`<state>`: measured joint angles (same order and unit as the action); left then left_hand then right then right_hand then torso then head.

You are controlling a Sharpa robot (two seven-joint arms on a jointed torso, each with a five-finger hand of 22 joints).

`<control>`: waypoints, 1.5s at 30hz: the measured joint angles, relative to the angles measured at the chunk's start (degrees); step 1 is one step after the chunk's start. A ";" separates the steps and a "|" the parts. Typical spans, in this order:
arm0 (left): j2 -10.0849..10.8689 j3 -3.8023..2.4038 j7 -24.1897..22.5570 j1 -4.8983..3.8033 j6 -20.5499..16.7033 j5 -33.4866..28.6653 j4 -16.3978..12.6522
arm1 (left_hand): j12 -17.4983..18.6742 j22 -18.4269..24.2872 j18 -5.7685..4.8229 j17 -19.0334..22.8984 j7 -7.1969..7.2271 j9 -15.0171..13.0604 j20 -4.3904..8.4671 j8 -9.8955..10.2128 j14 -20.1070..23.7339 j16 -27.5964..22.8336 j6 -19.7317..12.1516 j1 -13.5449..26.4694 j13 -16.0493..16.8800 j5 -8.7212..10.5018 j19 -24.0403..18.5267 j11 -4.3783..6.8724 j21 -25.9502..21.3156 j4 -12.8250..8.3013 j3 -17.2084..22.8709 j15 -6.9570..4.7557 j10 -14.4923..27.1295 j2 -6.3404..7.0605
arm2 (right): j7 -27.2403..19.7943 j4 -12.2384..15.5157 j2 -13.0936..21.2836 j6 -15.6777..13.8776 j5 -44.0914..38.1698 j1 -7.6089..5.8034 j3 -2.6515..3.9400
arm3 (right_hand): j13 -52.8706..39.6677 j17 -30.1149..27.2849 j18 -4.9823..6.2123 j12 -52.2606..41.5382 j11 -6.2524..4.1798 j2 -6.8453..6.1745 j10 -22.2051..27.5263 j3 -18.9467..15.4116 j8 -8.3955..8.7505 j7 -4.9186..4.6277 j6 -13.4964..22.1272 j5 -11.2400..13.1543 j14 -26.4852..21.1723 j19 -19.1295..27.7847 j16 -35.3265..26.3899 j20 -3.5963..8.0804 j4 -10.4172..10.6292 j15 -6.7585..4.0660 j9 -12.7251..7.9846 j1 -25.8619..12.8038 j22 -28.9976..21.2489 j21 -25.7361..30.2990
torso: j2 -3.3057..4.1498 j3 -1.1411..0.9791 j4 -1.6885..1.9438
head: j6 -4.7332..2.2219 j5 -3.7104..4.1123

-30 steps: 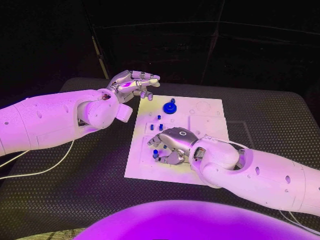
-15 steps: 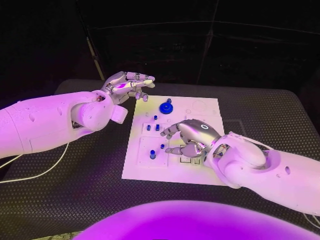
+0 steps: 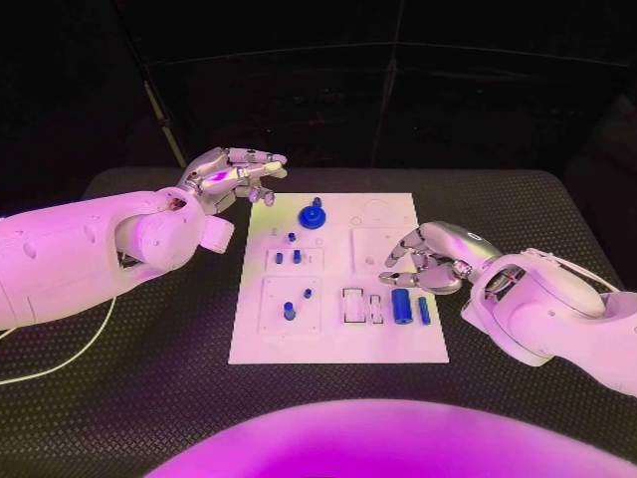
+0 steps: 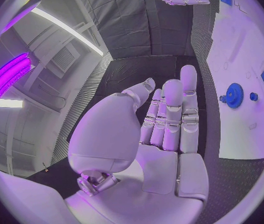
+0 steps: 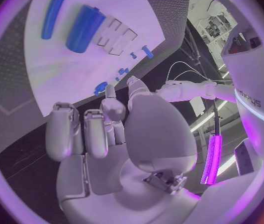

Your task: Assemble the parts on the task board

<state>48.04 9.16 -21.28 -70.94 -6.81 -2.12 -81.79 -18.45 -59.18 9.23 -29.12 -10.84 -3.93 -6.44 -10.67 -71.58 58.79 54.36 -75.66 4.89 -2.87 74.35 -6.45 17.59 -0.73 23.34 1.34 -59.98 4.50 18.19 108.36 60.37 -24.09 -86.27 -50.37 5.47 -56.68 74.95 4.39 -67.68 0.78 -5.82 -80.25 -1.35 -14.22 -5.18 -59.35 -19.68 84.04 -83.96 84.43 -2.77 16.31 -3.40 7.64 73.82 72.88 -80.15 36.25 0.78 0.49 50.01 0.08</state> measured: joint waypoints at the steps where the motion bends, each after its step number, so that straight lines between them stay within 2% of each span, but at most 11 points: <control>1: -0.01 0.05 0.00 0.00 0.01 0.00 0.00 | 0.00 0.00 0.00 0.02 0.00 0.00 0.00 0.00 0.08 0.00 0.00 0.00 0.00 0.00 0.00 0.00 0.00 0.00 0.00 -0.08 0.00 0.00 | 1.22 0.06 0.40 0.05 0.00 0.00 0.01 | -3.59 0.00 -0.09 -2.73 -0.14 0.40 -0.14 -0.83 -0.48 0.00 0.00 -0.25 0.00 0.00 0.39 0.00 -0.17 0.00 0.32 -0.40 0.45 -0.33 | -0.03 0.00 -0.05 | 0.00 0.12; 2: -0.01 0.12 0.00 0.00 0.02 0.00 0.00 | 0.00 0.00 0.00 0.02 0.00 0.00 0.00 0.00 0.12 -0.04 0.00 0.00 0.00 0.00 0.00 0.00 0.00 0.00 0.00 -0.12 0.00 0.00 | 2.40 0.07 0.70 0.13 -0.03 0.01 0.01 | -6.33 0.00 -0.91 -4.69 -0.07 0.76 -0.23 -1.59 -0.88 0.00 0.00 -0.30 0.00 0.00 0.69 0.00 0.01 0.00 0.58 -0.76 0.88 -0.58 | -0.07 0.00 -0.10 | 0.00 0.22; 6: -0.04 0.44 0.00 0.00 0.05 0.00 0.01 | 0.00 -0.01 0.00 0.02 0.00 0.00 0.00 0.00 0.12 -0.04 0.00 0.00 0.00 0.00 0.00 0.00 0.00 0.00 0.00 -0.12 0.00 0.00 | 7.01 0.08 1.30 0.71 -0.54 0.23 0.02 | -10.56 0.00 -0.88 -7.32 -0.16 1.53 -0.32 -3.88 -1.37 -0.26 0.80 -0.49 0.00 0.00 1.10 0.00 0.35 0.00 1.16 -1.53 1.72 -0.80 | -0.13 0.00 -0.18 | 0.00 0.62; 12: -0.01 0.60 0.02 0.00 0.09 0.00 -0.01 | 0.02 0.05 0.00 0.01 0.00 0.00 0.00 0.00 0.12 -0.04 0.00 0.00 0.00 0.00 0.00 0.00 0.00 0.00 0.00 -0.12 0.00 0.00 | 11.33 0.05 1.43 2.15 -1.49 2.56 -0.11 | -11.55 -0.01 -0.87 -7.44 0.06 1.74 -0.10 -5.77 -1.73 -0.39 1.48 -0.27 0.00 0.00 1.32 0.00 0.50 0.00 1.48 -3.45 1.80 -0.80 | -0.13 0.08 -0.14 | 0.00 1.05; 14: 0.04 0.63 0.02 0.00 0.10 0.00 -0.02 | 0.02 0.05 0.00 0.01 0.00 0.00 0.00 0.00 0.12 -0.04 0.00 0.00 -0.01 0.00 0.00 0.00 0.00 0.00 0.00 -0.12 0.00 0.00 | 12.03 -0.04 1.30 2.56 -1.96 2.86 -0.10 | -11.94 -0.01 -0.87 -7.70 0.06 1.77 -0.10 -6.32 -2.08 -0.59 1.68 -0.17 0.00 0.00 1.32 0.00 0.46 0.00 1.62 -3.71 1.88 -0.80 | -0.12 0.08 -0.10 | 0.00 1.02; 15: 0.08 0.64 0.02 0.00 0.11 0.00 -0.02 | 0.02 0.05 0.00 0.01 0.00 0.00 0.00 0.00 0.12 -0.04 0.00 0.00 0.00 0.00 0.00 0.00 0.00 0.00 0.00 -0.12 0.00 0.00 | 12.29 -0.08 1.22 2.74 -2.24 3.00 -0.08 | -12.22 -0.01 -0.86 -7.71 0.06 1.46 -0.10 -6.44 -2.07 -0.59 1.68 0.06 0.00 0.00 1.32 0.00 0.39 0.00 1.73 -4.02 1.95 -0.91 | -0.10 0.08 -0.10 | 0.00 0.96; 29: 0.22 0.68 0.02 0.01 0.16 0.00 -0.09 | -0.20 0.11 0.00 0.17 0.00 0.00 0.00 0.00 0.11 -0.04 0.00 0.00 -0.01 0.00 0.00 0.00 0.00 0.00 0.00 -0.11 0.00 0.00 | 14.20 -1.05 -0.62 4.96 -5.89 4.49 -0.05 | -13.51 -0.02 -0.86 -8.19 0.05 1.47 -0.10 -7.64 -3.08 -0.59 1.68 1.16 0.00 0.01 1.58 0.00 0.51 0.01 2.22 -5.07 2.06 -1.45 | -0.02 0.09 -0.03 | 0.00 0.89; 37: 0.30 0.68 0.02 0.01 0.19 0.01 -0.14 | -0.20 0.22 0.00 0.26 0.00 0.00 0.00 -0.23 0.32 -0.04 0.00 0.21 0.01 0.00 0.00 -0.20 -0.22 0.33 -0.32 0.09 0.20 -0.21 | 14.41 -1.74 -1.75 6.48 -6.44 5.22 -0.07 | -13.96 -0.02 -0.86 -8.46 0.05 1.75 -0.10 -7.81 -3.54 -0.17 1.25 1.61 0.00 0.01 1.58 0.00 0.37 0.01 2.48 -5.34 2.06 -1.45 | -0.01 0.10 -0.03 | -0.01 0.73; 45: 0.41 0.68 0.02 0.01 0.21 0.01 -0.16 | -0.20 0.27 0.00 0.25 0.00 0.00 0.00 -0.23 0.32 -0.04 0.00 0.20 0.04 0.00 0.00 0.00 -0.22 0.33 -0.32 0.09 0.41 -0.21 | 14.50 -2.83 -2.81 7.50 -6.63 5.44 0.08 | -13.97 -0.03 -0.85 -8.45 0.05 1.77 -0.10 -7.81 -3.55 -0.17 1.26 1.88 0.00 0.01 1.74 0.00 0.37 0.01 2.74 -5.36 2.05 -1.45 | -0.05 0.11 -0.03 | -0.01 0.66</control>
<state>48.45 9.84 -21.26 -70.94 -6.60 -2.11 -81.95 -18.65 -58.91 9.23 -28.87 -10.84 -3.93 -6.44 -10.90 -71.26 58.75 54.36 -75.46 4.93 -2.87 74.35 -6.46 17.37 -0.40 23.01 1.43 -59.58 4.30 32.69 105.53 57.55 -16.59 -92.90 -44.93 5.55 -70.65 74.93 3.54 -76.13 0.82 -4.05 -80.35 -9.16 -17.77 -5.35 -58.10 -17.80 84.04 -83.95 86.16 -2.77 16.69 -3.39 10.38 68.45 74.94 -81.60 36.19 0.89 0.46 50.00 0.74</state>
